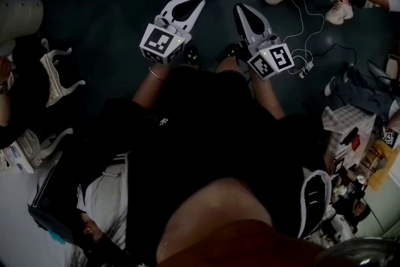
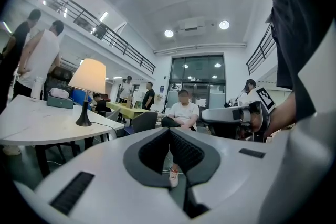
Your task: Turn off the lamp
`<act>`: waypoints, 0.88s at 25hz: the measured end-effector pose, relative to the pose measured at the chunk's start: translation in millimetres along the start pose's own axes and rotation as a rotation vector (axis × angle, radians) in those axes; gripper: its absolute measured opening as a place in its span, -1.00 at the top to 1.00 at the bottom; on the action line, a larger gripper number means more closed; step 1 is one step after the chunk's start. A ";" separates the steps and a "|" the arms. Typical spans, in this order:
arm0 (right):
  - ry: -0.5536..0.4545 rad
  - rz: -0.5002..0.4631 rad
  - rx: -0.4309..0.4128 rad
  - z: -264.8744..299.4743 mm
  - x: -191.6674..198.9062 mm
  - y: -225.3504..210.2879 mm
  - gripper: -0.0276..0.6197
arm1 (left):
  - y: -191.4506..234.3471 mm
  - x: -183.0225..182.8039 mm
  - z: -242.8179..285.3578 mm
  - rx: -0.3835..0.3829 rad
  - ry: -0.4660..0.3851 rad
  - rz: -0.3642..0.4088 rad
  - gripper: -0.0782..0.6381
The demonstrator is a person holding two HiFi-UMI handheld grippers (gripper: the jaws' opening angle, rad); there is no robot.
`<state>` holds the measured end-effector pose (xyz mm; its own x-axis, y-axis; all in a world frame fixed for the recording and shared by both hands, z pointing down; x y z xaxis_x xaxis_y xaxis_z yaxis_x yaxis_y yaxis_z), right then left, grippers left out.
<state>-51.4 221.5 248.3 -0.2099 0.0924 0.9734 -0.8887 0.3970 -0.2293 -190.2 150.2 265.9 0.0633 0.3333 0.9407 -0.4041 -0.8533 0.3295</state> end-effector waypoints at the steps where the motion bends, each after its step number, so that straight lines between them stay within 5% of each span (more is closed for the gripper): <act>1: 0.000 0.001 -0.004 0.8 -0.6 -4.6 0.91 | 1.1 0.1 1.6 -0.013 0.002 0.003 0.76; 17: 0.028 0.028 -0.231 34.0 -18.2 -80.9 0.91 | 7.3 -11.9 28.7 -0.304 -0.068 0.027 0.76; 22: 0.028 0.036 -0.268 32.6 -25.2 -112.8 0.91 | 0.0 -15.0 59.8 -0.343 -0.069 0.051 0.76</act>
<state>40.9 144.6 249.6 -0.2246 0.1347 0.9651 -0.7407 0.6199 -0.2589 -136.6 121.3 256.6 0.0920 0.2563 0.9622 -0.6907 -0.6796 0.2470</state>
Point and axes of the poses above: the fingertips, and each gripper's own axes: z forward along the fingers, y to its left, x out of its underside, the point moved 5 cm from there along -z, backward along the fingers, and after that the axes turned 8 degrees about -z, right-handed, at the moved point
